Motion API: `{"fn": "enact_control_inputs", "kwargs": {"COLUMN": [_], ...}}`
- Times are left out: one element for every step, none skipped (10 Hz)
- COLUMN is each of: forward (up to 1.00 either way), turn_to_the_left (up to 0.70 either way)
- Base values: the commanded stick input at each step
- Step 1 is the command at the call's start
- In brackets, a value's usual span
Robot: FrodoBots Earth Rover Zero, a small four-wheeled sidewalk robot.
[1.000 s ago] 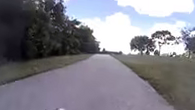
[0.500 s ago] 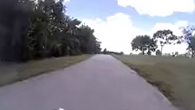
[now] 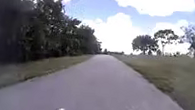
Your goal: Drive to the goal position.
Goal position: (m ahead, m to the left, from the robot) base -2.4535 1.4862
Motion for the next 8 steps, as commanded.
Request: {"fn": "enact_control_inputs", "kwargs": {"forward": [0.7, 0.7, 0.7, 0.7, 0.7, 0.7, 0.7, 0.7], "turn_to_the_left": [0.01, 0.01, 0.01, 0.01, 0.01, 0.01, 0.01, 0.01]}}
